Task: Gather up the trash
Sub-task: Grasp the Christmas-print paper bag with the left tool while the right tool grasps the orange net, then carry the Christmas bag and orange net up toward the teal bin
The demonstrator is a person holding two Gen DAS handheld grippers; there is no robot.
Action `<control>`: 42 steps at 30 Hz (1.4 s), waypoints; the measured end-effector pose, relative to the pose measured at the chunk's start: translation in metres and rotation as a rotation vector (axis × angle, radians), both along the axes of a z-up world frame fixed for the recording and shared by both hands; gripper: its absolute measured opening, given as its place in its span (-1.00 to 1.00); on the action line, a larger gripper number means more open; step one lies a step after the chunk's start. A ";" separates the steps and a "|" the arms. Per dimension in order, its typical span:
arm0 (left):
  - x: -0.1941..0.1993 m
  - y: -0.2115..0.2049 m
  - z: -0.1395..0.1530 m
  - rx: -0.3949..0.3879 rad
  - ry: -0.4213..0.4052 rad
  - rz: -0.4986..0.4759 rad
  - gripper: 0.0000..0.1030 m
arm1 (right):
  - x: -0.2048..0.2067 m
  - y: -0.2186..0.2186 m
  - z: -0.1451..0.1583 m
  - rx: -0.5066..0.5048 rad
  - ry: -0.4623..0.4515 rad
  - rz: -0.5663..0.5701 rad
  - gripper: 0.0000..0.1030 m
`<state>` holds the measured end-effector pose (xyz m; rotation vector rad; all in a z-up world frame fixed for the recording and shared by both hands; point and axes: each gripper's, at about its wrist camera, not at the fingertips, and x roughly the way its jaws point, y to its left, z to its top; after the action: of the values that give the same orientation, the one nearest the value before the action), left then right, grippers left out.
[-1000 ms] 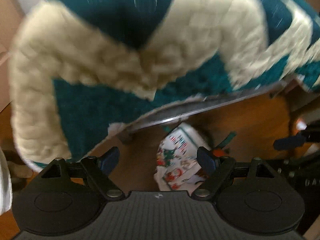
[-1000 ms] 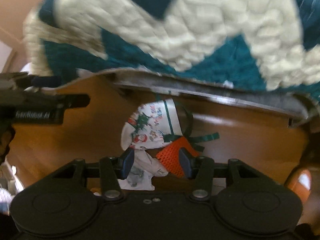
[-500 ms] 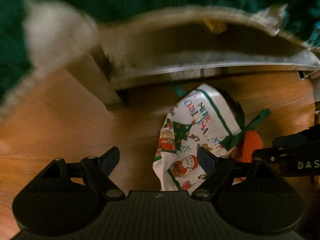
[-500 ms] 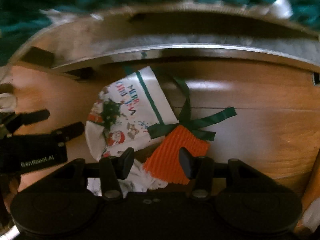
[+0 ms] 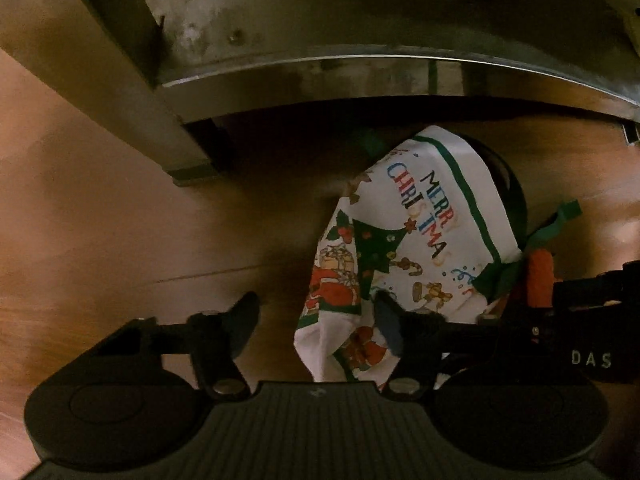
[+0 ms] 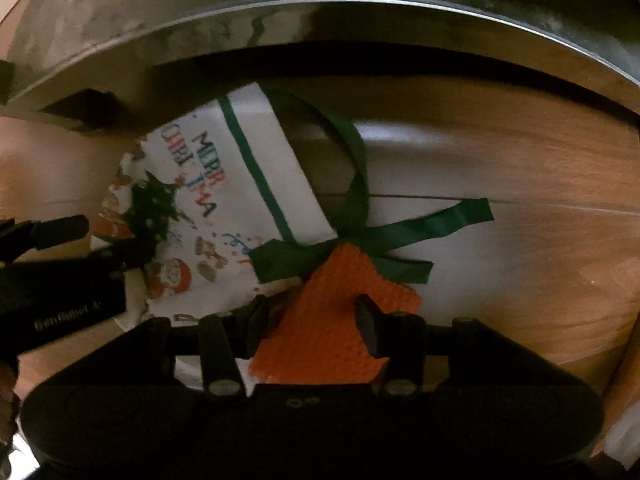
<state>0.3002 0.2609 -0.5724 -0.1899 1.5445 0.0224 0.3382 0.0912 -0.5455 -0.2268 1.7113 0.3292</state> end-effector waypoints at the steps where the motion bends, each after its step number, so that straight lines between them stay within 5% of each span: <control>1: 0.000 0.001 -0.002 -0.007 0.003 0.006 -0.05 | 0.000 -0.001 0.000 0.001 -0.003 -0.001 -0.12; 7: -0.003 0.009 -0.005 -0.042 0.020 0.063 -0.59 | -0.004 -0.013 0.001 0.008 -0.008 -0.007 -0.23; 9: -0.003 0.008 -0.003 -0.037 0.021 0.054 -0.62 | -0.004 -0.018 0.002 0.021 0.003 -0.020 -0.79; 22: -0.009 -0.010 0.030 -0.046 -0.002 0.002 -0.74 | -0.016 -0.054 0.067 0.084 -0.073 0.004 -0.82; 30: -0.006 -0.021 0.087 -0.014 -0.021 -0.075 -0.76 | -0.017 -0.101 0.133 0.147 -0.141 -0.012 -0.82; 42: -0.019 -0.059 0.226 0.056 -0.128 -0.226 -0.76 | -0.032 -0.154 0.266 0.281 -0.285 0.044 -0.83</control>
<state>0.2812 0.2022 -0.3461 0.0281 1.4280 -0.1228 0.3058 -0.0629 -0.2792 -0.0993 1.3635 0.5386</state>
